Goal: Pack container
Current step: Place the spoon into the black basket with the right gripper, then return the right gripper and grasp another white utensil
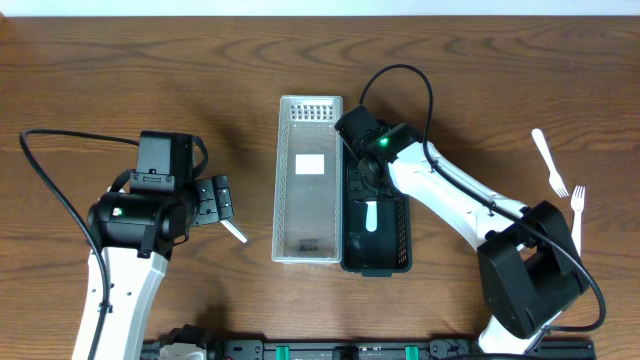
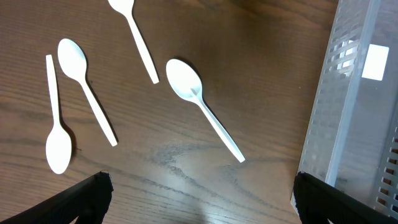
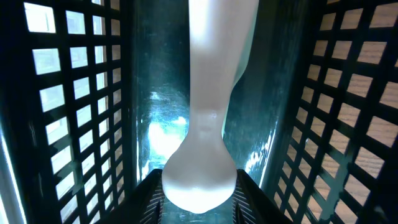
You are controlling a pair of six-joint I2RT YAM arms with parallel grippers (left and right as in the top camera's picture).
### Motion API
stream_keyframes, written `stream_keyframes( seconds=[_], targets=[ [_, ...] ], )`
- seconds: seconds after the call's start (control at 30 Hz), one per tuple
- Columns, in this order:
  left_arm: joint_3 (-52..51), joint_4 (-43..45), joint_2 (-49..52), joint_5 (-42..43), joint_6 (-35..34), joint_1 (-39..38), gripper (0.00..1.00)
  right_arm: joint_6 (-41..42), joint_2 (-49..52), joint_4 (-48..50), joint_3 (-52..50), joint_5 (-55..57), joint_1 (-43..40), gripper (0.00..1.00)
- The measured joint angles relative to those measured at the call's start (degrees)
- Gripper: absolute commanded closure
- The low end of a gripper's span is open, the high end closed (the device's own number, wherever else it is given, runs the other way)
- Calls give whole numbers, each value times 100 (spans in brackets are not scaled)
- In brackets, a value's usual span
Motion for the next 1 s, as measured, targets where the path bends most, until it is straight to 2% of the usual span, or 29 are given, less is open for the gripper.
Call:
stream_keyframes(
  seconds=[0.1,0.17,0.33,0.43,0.5,0.57,0.73,0.87,1.0],
  targets=[
    [0,0,0,-2,0,0,5,-2,-4,-9,0,20,-15,52],
    [0,0,0,0,0,0,5,-59,-9,-83,0,20,-63,36],
    [0,0,0,-2,0,0,5,-326,-192,-221,-2,31,-348,33],
    [0,0,0,-2,0,0,5,-404,-660,-223,-4,114,-625,25],
    [0,0,0,0,0,0,5,-476,-1123,-223,-7,258,-914,23],
    [0,0,0,0,0,0,5,-577,-1657,-177,-4,446,-1316,19],
    [0,-2,0,0,0,0,5,-1545,-2490,2,7,660,-2695,11],
    [0,-2,0,0,0,0,5,-2546,-2363,-28,9,634,-3882,8],
    [0,-2,0,0,0,0,5,-3377,-1735,76,7,461,-4857,9]
  ],
)
